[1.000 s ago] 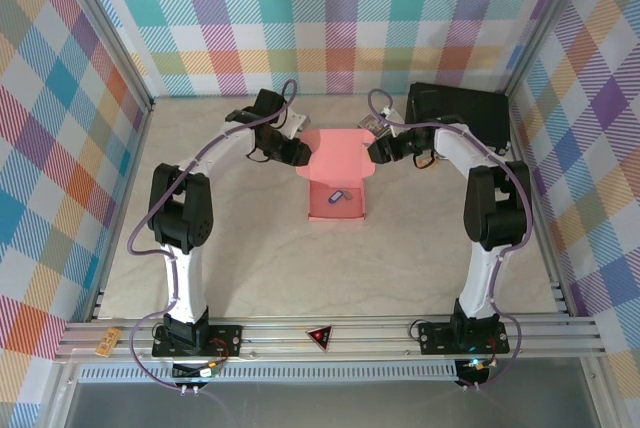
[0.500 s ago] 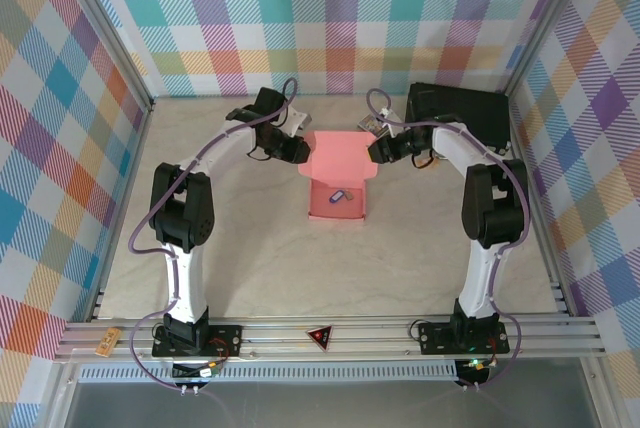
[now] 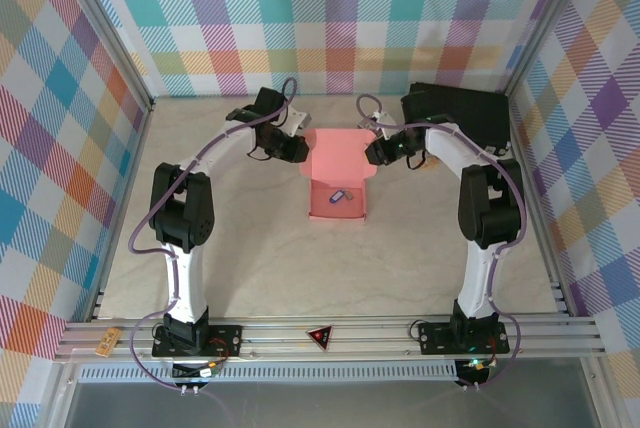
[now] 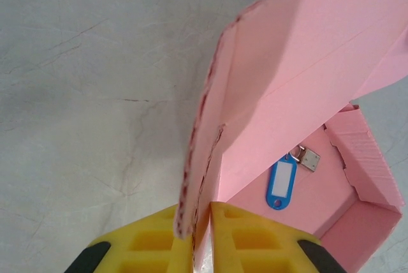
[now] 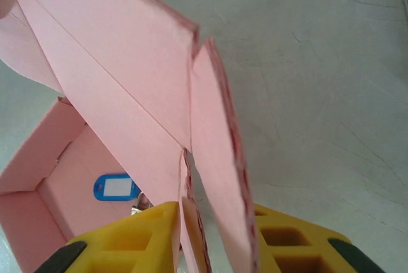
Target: Fold the paper box
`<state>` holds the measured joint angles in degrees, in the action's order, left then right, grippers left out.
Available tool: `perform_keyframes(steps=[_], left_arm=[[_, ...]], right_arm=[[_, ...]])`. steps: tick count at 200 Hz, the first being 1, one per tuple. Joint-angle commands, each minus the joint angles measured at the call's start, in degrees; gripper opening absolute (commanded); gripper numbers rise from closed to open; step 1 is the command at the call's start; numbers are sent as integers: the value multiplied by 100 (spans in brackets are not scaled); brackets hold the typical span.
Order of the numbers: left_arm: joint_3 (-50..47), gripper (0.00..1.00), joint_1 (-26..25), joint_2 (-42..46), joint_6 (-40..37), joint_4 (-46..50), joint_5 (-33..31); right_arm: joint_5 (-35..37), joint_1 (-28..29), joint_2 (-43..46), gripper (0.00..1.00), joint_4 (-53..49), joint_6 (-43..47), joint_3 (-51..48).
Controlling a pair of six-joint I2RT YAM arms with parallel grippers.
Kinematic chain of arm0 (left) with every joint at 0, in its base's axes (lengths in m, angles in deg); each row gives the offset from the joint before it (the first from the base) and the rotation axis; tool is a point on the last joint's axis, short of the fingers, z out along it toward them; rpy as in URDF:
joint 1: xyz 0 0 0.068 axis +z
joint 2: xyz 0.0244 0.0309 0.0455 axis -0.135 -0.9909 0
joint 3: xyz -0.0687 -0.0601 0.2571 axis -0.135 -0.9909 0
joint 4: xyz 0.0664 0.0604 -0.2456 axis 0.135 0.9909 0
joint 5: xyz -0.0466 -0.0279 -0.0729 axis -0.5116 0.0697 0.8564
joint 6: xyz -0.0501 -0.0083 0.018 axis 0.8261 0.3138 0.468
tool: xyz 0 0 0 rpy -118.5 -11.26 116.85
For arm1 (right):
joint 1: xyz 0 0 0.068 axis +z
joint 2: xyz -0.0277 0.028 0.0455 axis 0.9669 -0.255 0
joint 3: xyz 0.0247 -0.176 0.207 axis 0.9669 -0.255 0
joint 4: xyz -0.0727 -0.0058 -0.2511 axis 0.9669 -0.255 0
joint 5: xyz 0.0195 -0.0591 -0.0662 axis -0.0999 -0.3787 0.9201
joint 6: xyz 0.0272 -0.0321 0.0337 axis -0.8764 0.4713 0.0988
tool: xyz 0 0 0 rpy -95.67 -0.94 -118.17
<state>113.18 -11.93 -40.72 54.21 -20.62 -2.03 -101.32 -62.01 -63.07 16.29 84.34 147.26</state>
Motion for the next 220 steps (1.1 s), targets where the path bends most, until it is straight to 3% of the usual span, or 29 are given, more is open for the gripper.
perform_keyframes(steps=[1,35,85,131,186,220], left_arm=[[-98,14,52,247,7,-89,-4],[-98,13,44,228,13,-66,-2],[-283,14,-7,357,147,-232,-105],[-735,14,-162,759,302,-735,-544],[-1522,13,-347,1273,587,-1888,-1275],[-2190,12,-420,1576,753,-2946,-1382]], right_arm=[[116,32,332,28,-97,132,-9],[94,50,456,25,-9,52,-181],[371,189,657,10,219,-57,-383],[637,352,1040,7,845,-288,-853],[1143,534,1587,5,2186,-482,-1776],[1296,611,1720,2,2689,-649,-2063]])
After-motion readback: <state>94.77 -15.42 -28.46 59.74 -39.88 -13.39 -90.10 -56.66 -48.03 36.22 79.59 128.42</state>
